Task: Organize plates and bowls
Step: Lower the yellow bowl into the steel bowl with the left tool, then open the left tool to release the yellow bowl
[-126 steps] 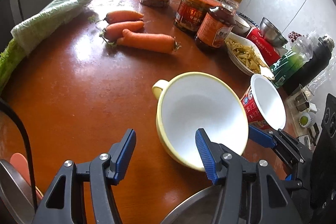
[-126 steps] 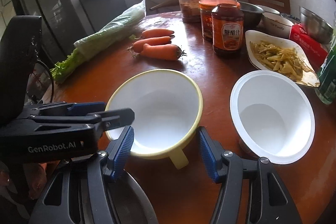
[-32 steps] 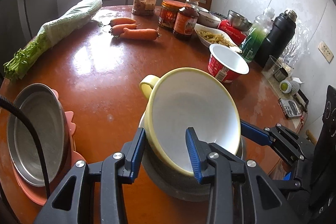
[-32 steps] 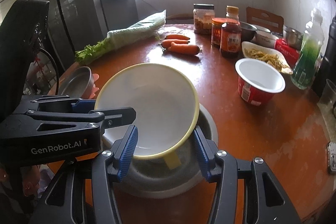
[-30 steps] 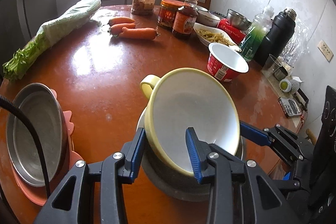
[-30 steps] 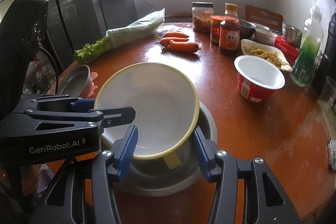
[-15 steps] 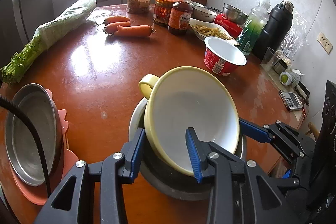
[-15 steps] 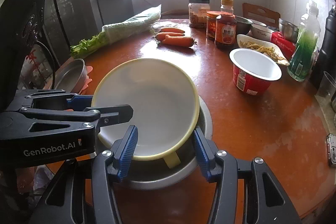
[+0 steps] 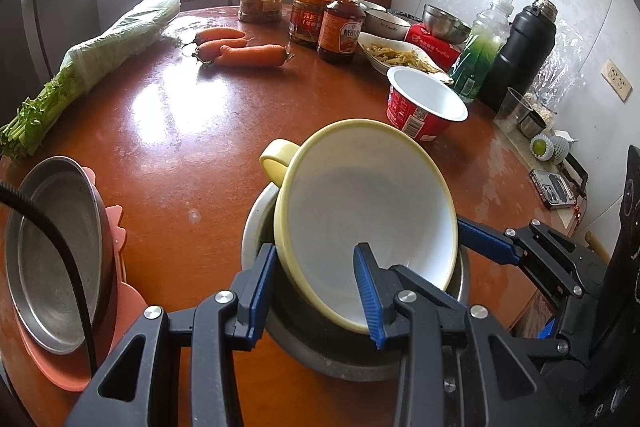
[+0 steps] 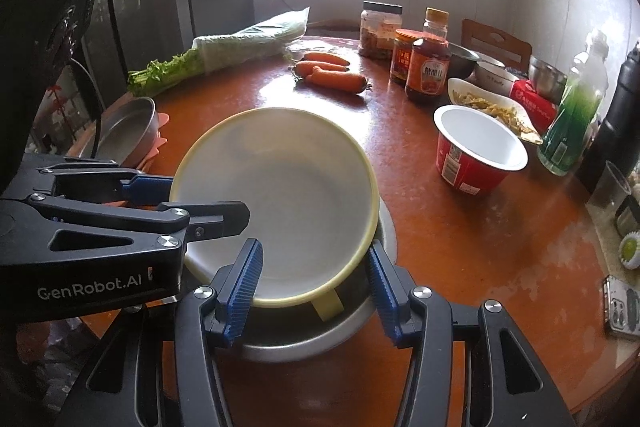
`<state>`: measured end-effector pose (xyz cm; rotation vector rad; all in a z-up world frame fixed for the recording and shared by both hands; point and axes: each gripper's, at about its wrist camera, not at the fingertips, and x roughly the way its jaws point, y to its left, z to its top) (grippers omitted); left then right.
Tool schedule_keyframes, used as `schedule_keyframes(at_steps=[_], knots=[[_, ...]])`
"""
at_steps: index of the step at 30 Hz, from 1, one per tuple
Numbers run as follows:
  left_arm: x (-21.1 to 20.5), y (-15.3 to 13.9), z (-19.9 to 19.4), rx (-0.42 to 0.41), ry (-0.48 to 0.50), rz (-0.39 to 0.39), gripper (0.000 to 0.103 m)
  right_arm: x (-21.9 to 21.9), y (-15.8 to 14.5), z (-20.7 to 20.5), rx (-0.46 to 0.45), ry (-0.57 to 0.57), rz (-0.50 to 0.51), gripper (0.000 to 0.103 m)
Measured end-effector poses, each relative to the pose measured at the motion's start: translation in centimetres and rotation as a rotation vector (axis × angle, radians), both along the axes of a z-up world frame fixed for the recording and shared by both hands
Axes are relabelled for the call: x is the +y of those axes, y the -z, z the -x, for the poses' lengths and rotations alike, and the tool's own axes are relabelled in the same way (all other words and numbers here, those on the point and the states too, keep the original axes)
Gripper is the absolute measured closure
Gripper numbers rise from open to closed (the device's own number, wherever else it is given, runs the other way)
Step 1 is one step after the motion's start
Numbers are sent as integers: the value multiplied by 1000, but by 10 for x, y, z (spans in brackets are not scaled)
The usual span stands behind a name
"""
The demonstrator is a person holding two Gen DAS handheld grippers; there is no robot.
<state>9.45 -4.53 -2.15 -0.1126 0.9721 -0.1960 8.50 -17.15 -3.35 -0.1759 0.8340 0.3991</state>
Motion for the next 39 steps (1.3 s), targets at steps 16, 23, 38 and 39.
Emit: schedule_keyframes(at_steps=[16, 23, 38, 39], knots=[[3, 0, 0, 3, 8, 18, 63, 1, -2, 0, 2, 9, 10, 48], [3, -1, 0, 5, 9, 18, 63, 1, -3, -1, 7, 10, 15, 48], [7, -12, 2, -17, 14, 0, 52, -4, -10, -7, 1, 35, 18, 46], [8, -13, 2, -21, 13, 1, 51, -5, -11, -7, 1, 37, 16, 46]])
